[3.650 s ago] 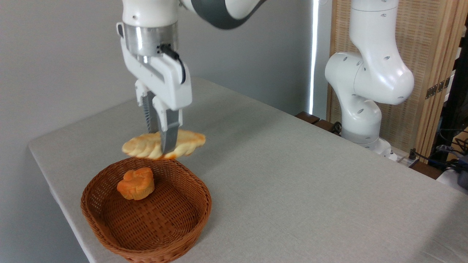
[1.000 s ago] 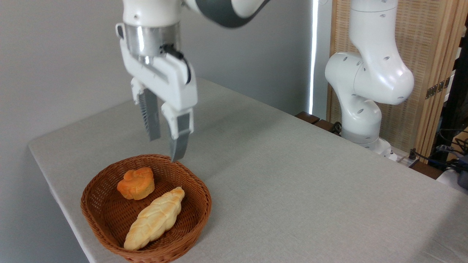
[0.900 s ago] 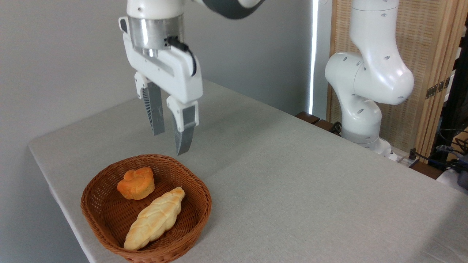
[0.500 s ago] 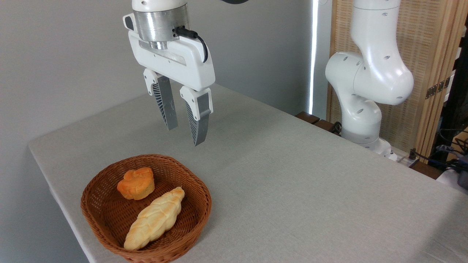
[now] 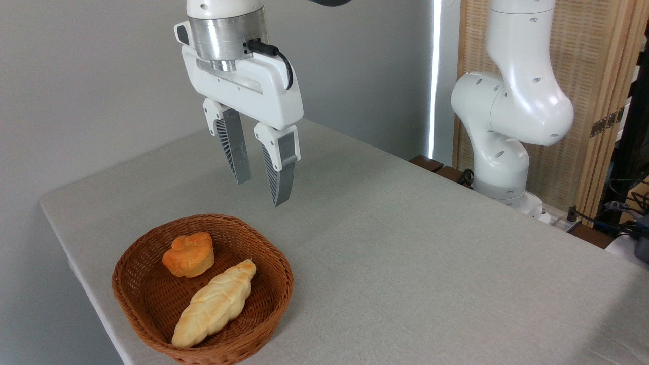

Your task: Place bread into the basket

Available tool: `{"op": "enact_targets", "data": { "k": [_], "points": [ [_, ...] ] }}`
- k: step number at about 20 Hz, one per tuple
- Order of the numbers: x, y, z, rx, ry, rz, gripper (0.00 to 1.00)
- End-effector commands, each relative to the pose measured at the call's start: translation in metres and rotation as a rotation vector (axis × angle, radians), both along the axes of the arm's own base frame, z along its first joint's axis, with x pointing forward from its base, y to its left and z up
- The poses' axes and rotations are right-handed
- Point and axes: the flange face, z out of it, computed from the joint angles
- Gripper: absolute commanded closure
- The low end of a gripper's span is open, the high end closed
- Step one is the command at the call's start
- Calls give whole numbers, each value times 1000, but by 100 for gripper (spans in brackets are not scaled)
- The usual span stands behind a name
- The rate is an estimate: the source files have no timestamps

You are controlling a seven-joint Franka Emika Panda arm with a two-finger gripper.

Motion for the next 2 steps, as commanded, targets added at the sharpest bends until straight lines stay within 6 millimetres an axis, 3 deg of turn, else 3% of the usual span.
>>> {"op": "enact_targets", "data": {
  "k": [1, 2],
  "points": [
    [-5, 4, 3, 12, 14, -14, 0],
    [-5, 4, 3, 10, 14, -14, 0]
  ]
}}
